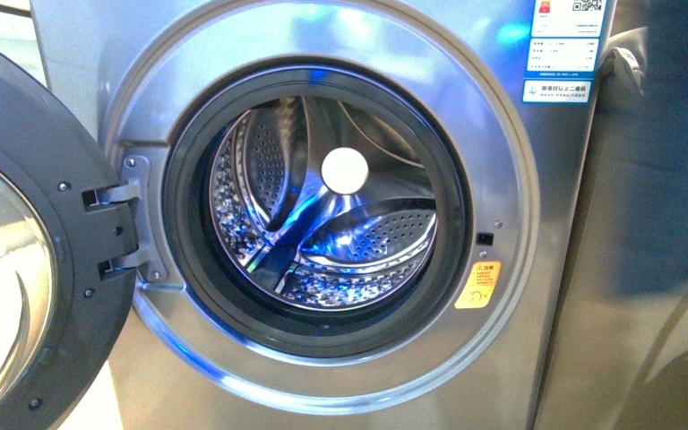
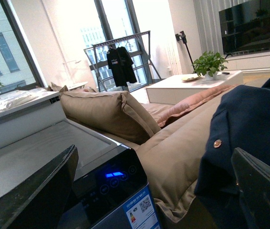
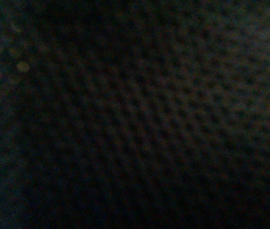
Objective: Collect clothes from washing machine
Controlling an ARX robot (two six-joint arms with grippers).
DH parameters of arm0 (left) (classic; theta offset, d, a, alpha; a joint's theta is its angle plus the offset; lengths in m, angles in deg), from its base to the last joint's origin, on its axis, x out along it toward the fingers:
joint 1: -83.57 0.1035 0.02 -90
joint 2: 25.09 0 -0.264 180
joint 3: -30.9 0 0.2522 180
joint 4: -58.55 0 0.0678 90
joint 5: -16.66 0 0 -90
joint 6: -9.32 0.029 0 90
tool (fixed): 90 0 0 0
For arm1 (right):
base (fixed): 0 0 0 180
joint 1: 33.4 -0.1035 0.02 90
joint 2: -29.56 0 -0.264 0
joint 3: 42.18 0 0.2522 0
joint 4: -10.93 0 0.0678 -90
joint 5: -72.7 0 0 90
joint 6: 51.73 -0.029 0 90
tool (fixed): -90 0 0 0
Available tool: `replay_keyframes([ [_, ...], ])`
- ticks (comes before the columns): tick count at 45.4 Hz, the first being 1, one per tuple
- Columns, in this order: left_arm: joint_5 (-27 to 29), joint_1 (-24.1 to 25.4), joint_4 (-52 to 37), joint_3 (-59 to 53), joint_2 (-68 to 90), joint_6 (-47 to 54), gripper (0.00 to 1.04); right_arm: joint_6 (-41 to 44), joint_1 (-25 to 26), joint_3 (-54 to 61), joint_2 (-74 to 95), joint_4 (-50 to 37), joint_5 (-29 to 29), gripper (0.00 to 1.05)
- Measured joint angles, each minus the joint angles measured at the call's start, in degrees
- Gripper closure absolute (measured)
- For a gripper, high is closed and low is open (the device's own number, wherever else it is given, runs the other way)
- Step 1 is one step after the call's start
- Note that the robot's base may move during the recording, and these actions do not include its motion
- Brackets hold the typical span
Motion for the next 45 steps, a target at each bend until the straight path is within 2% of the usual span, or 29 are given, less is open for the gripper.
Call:
replay_keyframes([
  [9, 0.0, 0.0, 0.0, 0.0, 0.0, 0.0, 0.07, -2.1, 13.09, 4.09, 0.96, 0.5, -6.47, 0.92],
  [13, 0.04, 0.0, 0.0, 0.0, 0.0, 0.0, 0.07, 0.98, 18.69, 7.45, 2.08, 3.48, -8.81, 0.92],
  [19, 0.02, 0.02, 0.0, 0.0, 0.0, 0.0, 0.07, 7.21, 23.41, 13.92, 2.89, 8.07, -11.93, 0.92],
  [25, 0.02, 0.0, 0.0, 0.0, 0.0, 0.0, 0.07, 13.9, 24.09, 19.41, 2.8, 12.85, -14.97, 0.92],
  [30, 0.0, 0.0, 0.0, 0.0, 0.0, 0.0, 0.07, 22.14, 22.56, 24.48, 3.02, 21.64, -16.04, 0.92],
  [38, 0.02, 0.0, 0.0, 0.02, 0.0, 0.0, 0.07, 30.38, 18.34, 25.64, 10.16, 32.63, -10.1, 0.92],
  [45, 0.04, 0.02, 0.0, 0.02, 0.0, 0.0, 0.07, 33.07, 15.96, 24.11, 19.26, 33.42, -3.39, 0.92],
])
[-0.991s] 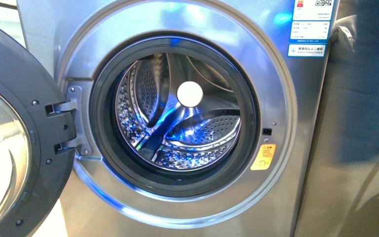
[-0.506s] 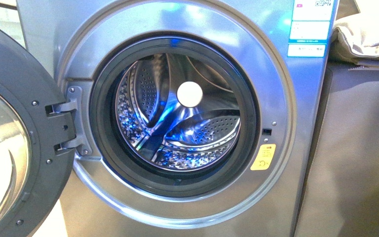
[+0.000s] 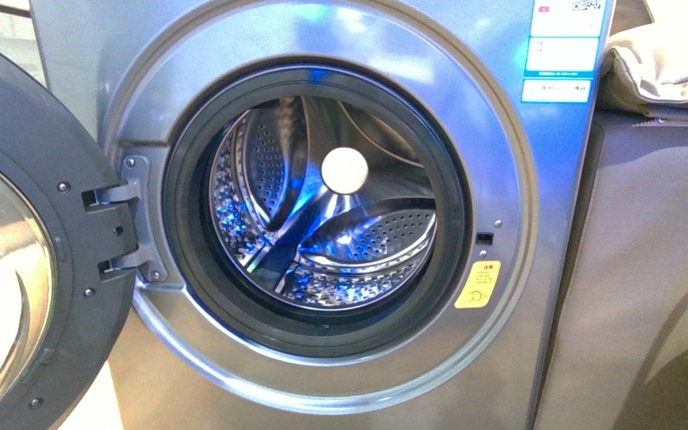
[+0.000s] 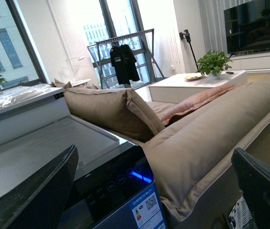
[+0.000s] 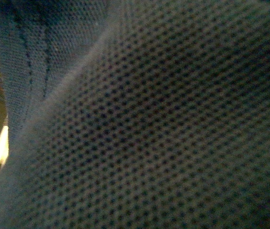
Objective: Collect clothes from washing machine
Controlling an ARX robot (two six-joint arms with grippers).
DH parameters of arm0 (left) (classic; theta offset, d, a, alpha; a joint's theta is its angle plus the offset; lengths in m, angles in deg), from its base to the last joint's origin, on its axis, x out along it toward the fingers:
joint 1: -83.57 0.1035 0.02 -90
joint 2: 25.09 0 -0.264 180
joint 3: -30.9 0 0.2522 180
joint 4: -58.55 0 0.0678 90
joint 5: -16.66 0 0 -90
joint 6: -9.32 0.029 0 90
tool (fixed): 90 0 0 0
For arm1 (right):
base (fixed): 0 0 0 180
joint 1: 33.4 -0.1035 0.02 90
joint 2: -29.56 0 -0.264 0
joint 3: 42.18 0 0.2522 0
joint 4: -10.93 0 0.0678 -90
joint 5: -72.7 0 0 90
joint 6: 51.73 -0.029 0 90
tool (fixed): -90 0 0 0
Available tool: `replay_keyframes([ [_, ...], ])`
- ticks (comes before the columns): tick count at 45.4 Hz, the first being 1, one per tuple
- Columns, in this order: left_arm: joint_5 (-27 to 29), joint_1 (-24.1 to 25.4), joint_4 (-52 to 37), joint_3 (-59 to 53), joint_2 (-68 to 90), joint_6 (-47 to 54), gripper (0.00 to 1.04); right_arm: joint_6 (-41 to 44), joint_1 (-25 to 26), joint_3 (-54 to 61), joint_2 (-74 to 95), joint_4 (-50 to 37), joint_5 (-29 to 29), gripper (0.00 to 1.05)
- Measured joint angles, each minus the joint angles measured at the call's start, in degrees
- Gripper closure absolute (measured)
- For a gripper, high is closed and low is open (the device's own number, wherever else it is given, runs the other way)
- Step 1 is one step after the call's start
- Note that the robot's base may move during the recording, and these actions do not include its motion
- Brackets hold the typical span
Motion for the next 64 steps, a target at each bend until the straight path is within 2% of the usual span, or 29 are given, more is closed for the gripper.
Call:
replay_keyframes([
  [5, 0.0, 0.0, 0.0, 0.0, 0.0, 0.0, 0.07, 1.01, -0.98, -2.05, 5.22, -0.52, 3.45, 0.9],
  [13, -0.04, -0.02, 0.0, 0.02, 0.0, 0.0, 0.07, 1.09, -1.73, -5.03, 9.77, -1.16, 6.91, 0.63],
  [18, -0.04, -0.02, 0.0, 0.04, 0.0, 0.0, 0.07, 0.57, -2.01, -5.18, 9.97, 0.42, 5.99, 0.47],
  [20, -0.04, -0.02, 0.0, 0.04, 0.0, 0.0, 0.07, 0.22, -2.38, -4.85, 9.46, 1.44, 5.03, 0.37],
  [28, -0.02, -0.02, 0.0, 0.04, 0.0, 0.0, 0.07, 0.2, -4.09, -1.79, 5.25, 2.93, 2.95, 0.06],
  [43, -0.04, -0.02, 0.0, 0.04, 0.0, 0.0, 0.07, -6.69, -7.69, 7.45, -16.48, -6.56, -1.49, 0.07],
  [54, -0.02, -0.02, 0.0, 0.04, 0.0, 0.0, 0.07, -15.67, -13.6, 15.87, -36.65, -9.6, -1.73, 0.07],
  [60, -0.02, -0.02, 0.0, 0.04, 0.0, 0.0, 0.07, -20.63, -17.99, 19.17, -44.7, -11.85, 0.68, 0.07],
  [64, -0.02, -0.02, 0.0, 0.04, 0.0, 0.0, 0.07, -21.35, -23.02, 21.33, -51.41, -10.45, 5.35, 0.07],
])
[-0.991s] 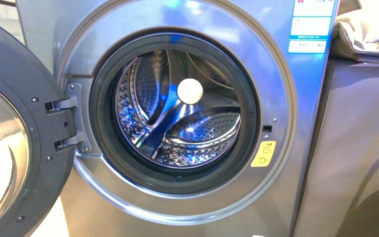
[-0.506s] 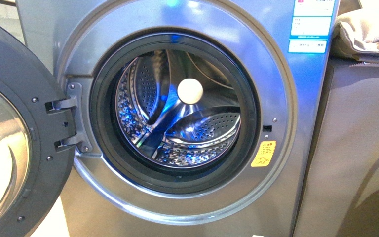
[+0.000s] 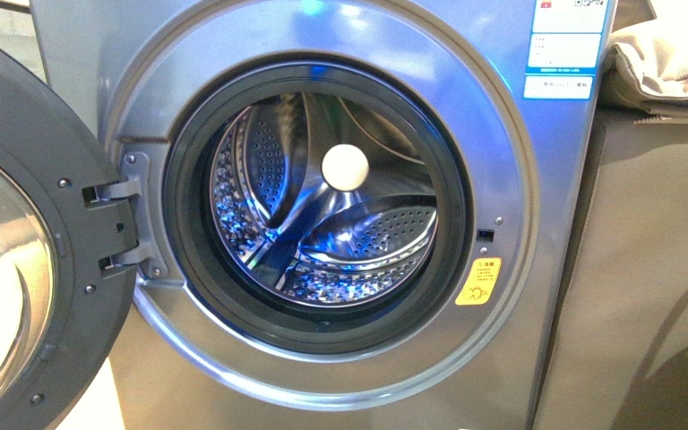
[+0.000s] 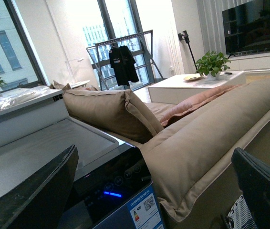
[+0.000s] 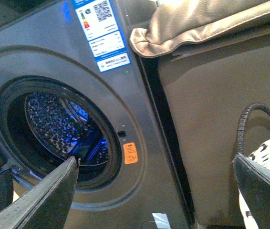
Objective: Collect clothes from washing machine
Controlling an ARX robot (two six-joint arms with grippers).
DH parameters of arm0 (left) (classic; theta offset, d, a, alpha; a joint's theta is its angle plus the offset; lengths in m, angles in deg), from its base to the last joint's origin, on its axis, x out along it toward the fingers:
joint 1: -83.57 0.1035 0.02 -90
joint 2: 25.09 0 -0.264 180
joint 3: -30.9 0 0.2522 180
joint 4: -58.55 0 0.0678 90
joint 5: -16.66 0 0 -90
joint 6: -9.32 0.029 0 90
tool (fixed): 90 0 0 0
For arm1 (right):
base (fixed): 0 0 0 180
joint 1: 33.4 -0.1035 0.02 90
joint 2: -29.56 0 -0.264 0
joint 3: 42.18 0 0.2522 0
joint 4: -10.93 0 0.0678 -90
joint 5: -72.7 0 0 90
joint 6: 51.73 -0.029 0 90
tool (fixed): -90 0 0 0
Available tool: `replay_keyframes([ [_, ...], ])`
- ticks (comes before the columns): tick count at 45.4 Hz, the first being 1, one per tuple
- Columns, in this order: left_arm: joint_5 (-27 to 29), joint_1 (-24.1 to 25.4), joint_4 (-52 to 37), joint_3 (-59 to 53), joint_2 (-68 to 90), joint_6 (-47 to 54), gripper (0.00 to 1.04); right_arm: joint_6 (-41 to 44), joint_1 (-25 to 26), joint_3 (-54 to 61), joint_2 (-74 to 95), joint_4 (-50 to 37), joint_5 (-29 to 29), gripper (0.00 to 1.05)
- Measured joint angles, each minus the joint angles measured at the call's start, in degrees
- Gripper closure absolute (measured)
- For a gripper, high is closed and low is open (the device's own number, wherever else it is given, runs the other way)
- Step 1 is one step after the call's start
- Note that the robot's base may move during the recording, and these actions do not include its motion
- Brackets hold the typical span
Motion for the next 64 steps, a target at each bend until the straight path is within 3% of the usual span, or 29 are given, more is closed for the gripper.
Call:
replay_keyframes([
  [2, 0.0, 0.0, 0.0, 0.0, 0.0, 0.0, 0.07, 2.84, -4.46, 0.68, -4.74, 4.9, 6.64, 0.12],
  [4, 0.0, 0.0, 0.0, 0.0, 0.0, 0.0, 0.07, 9.73, -11.93, 1.64, -11.58, 14.84, 19.21, 0.24],
  [7, -0.02, 0.0, 0.0, 0.02, 0.0, 0.0, 0.07, 15.41, -20.96, 5.16, -18.53, 20.24, 29.62, 0.4],
  [12, -0.02, 0.0, 0.0, 0.02, -0.02, 0.0, 0.07, 18.67, -22.93, 7.91, -21.49, 20.31, 31.54, 0.66],
  [21, 0.61, -0.02, 0.35, 0.37, 0.11, -0.48, 0.07, 19.67, -23.02, 10.78, -24.74, 20.5, 31.54, 1.04],
  [27, 7.39, 0.15, 9.38, 9.33, 4.42, -6.91, 0.07, 19.69, -23.02, 11.98, -26.49, 21.05, 31.56, 1.02],
  [32, 10.34, 1.18, 13.7, 13.42, 6.69, -9.09, 0.07, 19.69, -23.04, 12.74, -32.72, 28.04, 31.54, 1.02],
  [47, 20.57, 11.32, 24.46, 23.8, 8.48, -13.77, 0.07, 19.69, -23.06, 15.3, -37.29, 28.39, 31.69, 1.02],
  [64, 22.58, 22.69, 31.34, 25.75, 4.98, -19.58, 0.08, 19.69, -23.06, 15.93, -37.7, 28.44, 31.67, 1.02],
])
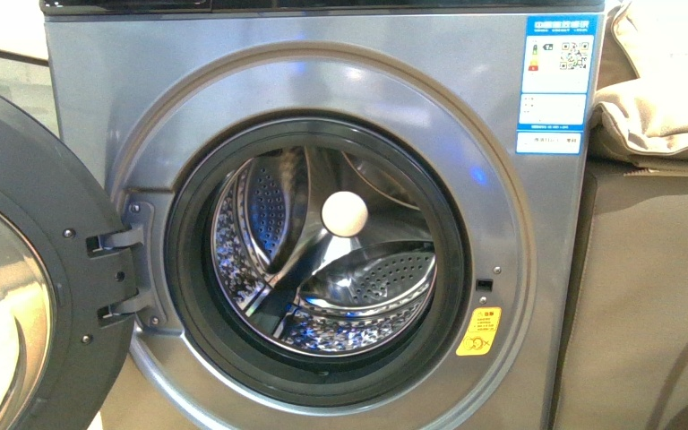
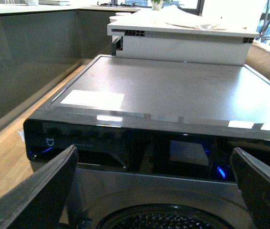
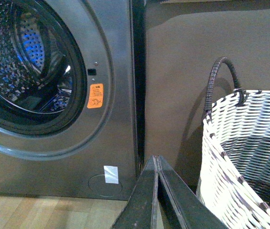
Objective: Collect clothes from washing machine
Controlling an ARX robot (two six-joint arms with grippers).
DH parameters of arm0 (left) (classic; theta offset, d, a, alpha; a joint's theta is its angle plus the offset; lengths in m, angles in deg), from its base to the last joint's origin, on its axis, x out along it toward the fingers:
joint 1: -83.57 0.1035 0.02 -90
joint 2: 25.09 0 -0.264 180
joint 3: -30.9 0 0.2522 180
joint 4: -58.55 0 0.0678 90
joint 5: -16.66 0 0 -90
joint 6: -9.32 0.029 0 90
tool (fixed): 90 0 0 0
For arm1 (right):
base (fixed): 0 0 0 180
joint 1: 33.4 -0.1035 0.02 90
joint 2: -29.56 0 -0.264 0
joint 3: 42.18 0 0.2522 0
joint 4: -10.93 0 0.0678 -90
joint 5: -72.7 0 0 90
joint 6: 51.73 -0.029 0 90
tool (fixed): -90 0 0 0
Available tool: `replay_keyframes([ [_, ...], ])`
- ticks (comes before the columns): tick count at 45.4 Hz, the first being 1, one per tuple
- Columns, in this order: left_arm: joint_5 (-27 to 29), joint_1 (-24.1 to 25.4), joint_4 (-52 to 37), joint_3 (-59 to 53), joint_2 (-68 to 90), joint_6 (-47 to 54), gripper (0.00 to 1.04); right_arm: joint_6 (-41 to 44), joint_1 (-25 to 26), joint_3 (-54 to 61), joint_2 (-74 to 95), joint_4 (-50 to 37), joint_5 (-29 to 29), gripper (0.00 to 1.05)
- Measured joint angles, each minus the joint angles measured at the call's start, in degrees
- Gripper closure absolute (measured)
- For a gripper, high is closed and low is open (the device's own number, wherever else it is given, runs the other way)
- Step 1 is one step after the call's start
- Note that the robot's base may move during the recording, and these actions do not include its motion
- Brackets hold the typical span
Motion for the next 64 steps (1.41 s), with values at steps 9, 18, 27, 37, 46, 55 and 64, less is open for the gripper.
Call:
replay_keyframes([
  [9, -8.59, 7.39, -27.76, -51.71, -28.28, -0.33, 0.42, 0.0, 0.0, 0.0, 0.0, 0.0, 0.04, 1.02],
  [18, -12.2, 11.26, -46.53, -96.21, -52.83, -0.85, 0.76, 0.0, 0.0, 0.0, 0.0, 0.0, 0.07, 1.02],
  [27, -16.31, 14.01, -56.0, -122.77, -60.87, -0.98, 1.01, 0.0, -0.02, 0.0, 0.0, 0.0, -0.02, 1.02],
  [37, -22.45, 19.69, -63.89, -141.52, -70.34, -1.01, 1.01, 0.0, -0.02, 0.0, 0.0, 0.0, 0.0, 1.02],
  [46, -23.43, 22.29, -66.55, -151.38, -76.61, -1.03, 1.01, 0.0, -0.02, 0.0, 0.0, 0.0, 0.0, 1.02],
  [55, -23.47, 22.29, -66.97, -156.08, -80.98, -1.03, 1.01, 0.0, -0.02, 0.0, 0.0, 0.0, 0.0, 1.02],
  [64, -23.52, 22.29, -66.42, -159.38, -85.46, -1.03, 1.01, 0.0, -0.02, 0.0, 0.0, 0.0, 0.02, 1.02],
])
